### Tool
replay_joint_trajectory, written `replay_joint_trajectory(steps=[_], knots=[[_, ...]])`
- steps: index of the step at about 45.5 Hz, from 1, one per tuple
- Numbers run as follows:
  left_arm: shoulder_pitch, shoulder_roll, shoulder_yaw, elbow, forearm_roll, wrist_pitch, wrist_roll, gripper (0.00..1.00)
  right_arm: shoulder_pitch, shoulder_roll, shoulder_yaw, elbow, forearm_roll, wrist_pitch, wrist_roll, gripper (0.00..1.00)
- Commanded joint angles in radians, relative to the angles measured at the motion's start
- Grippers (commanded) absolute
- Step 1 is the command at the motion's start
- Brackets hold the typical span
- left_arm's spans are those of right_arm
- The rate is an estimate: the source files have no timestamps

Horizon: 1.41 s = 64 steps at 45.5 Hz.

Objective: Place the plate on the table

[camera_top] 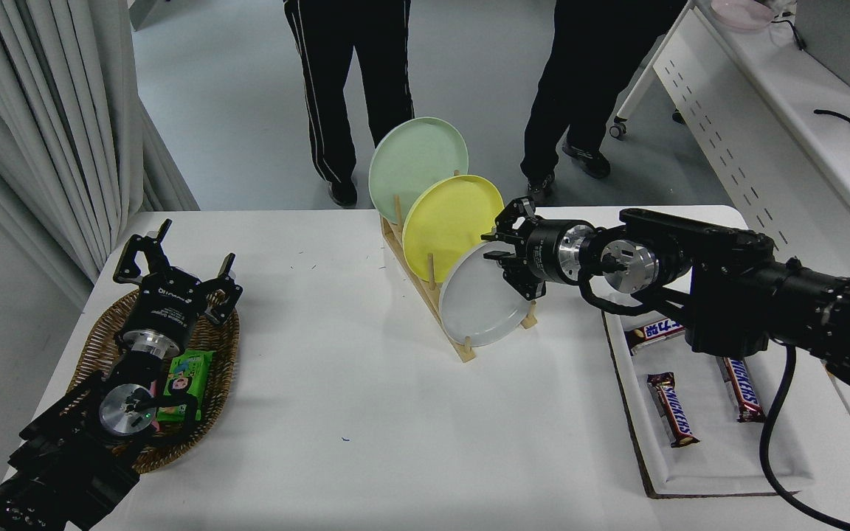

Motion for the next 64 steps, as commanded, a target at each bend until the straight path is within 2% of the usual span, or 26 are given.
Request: replay_joint_trajectory(steps=[1,7,11,41,46,54,61,64], knots=[[0.0,0.0,-0.001,-0.001,0.0,0.0,0.0,1.0,-0.001,-0.008,0.018,0.0,-0.001,0.0,-0.008,0.26],[0.0,0.0,-0.001,0.0,0.0,0.0,0.0,1.0,-0.002,-0.008,0.023,-0.003,-0.003,0.0,-0.01,0.26],[0.0,0.0,-0.001,0.0,0.0,0.0,0.0,1.0,-0.004,-0.008,0.032,-0.006,-0.007,0.0,-0.011,0.22],[0.0,0.0,0.0,-0.001,0.0,0.0,0.0,1.0,-0.006,0.0,0.033,-0.035,-0.009,-0.003,-0.011,0.15],[0.0,0.0,0.0,0.0,0.0,0.0,0.001,1.0,-0.006,0.0,0.033,-0.036,-0.01,-0.003,-0.011,0.1],[0.0,0.0,-0.001,-0.001,0.0,0.0,0.001,1.0,-0.006,0.0,0.033,-0.036,-0.01,-0.003,-0.011,0.09],[0.0,0.0,0.0,-0.001,0.0,0.0,0.0,1.0,-0.006,-0.002,0.032,-0.035,-0.01,-0.001,-0.011,0.0],[0.0,0.0,0.0,-0.001,0.0,0.0,0.0,1.0,-0.006,-0.003,0.032,-0.035,-0.015,0.0,-0.011,0.0]])
